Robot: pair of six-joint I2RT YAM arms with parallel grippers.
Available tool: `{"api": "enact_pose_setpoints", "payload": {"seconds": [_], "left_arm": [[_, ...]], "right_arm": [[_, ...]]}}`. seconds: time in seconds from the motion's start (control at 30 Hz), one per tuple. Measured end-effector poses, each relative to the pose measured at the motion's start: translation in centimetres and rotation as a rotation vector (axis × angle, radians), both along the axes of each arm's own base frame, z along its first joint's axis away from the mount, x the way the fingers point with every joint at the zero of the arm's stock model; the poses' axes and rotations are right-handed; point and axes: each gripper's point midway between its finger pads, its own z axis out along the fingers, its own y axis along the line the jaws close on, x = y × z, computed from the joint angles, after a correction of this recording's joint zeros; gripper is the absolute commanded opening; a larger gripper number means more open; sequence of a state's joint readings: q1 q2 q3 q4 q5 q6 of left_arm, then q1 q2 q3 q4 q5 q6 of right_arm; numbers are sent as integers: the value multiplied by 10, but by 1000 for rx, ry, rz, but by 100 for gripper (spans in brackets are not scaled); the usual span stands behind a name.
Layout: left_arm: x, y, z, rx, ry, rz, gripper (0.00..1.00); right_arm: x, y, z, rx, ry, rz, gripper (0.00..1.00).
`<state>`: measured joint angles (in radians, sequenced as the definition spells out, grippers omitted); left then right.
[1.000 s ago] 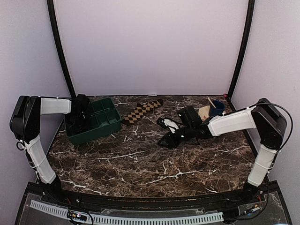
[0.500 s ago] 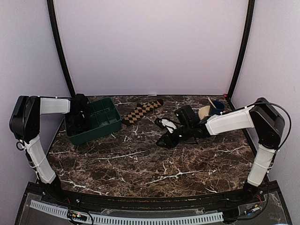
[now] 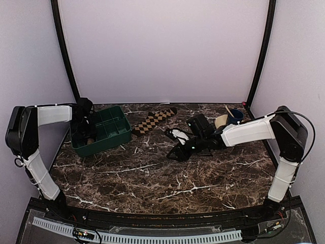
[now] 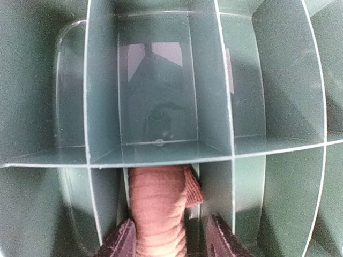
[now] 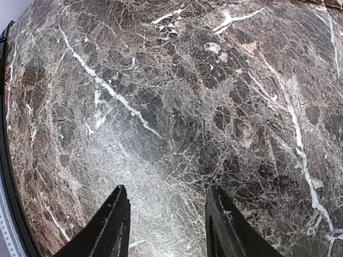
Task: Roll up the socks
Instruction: Place the sock in the storage box, then move the sock to the center of the board.
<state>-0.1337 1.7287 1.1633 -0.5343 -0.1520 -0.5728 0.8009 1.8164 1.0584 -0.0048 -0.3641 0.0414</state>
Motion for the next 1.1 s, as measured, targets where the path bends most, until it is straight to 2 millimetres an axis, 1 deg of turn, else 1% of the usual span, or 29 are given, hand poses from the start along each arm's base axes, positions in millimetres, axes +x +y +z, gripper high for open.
{"api": "enact_pose_setpoints", "payload": {"seconds": [0.2, 0.37, 0.5, 0.6, 0.67, 0.77, 0.87, 0.97, 1.0, 1.1], "left_arm": [[-4, -1, 14, -12, -19, 5, 52], [-5, -3, 37, -33, -73, 4, 52], [-5, -4, 59, -49, -131, -1, 50], [-6, -8, 79, -57, -190, -13, 48], [-4, -13, 92, -60, -234, -31, 47], [-1, -33, 114, -57, -318, -99, 45], [2, -67, 130, -57, -395, -205, 43], [5, -97, 130, -47, -421, -299, 42], [7, -105, 127, -41, -420, -324, 42], [14, -131, 110, -15, -404, -404, 42]], "right_arm": [[-1, 1, 0, -3, -4, 0, 44], [4, 2, 4, -6, -19, -13, 44], [12, 7, 15, 4, -52, -27, 45], [24, 14, 27, 8, -87, -51, 45], [39, 20, 37, 10, -123, -81, 45], [69, 31, 50, 9, -187, -144, 46], [103, 42, 57, 3, -234, -197, 46], [146, 52, 60, 3, -275, -248, 47], [165, 56, 63, 5, -295, -269, 47], [207, 62, 62, 6, -334, -306, 49]]}}
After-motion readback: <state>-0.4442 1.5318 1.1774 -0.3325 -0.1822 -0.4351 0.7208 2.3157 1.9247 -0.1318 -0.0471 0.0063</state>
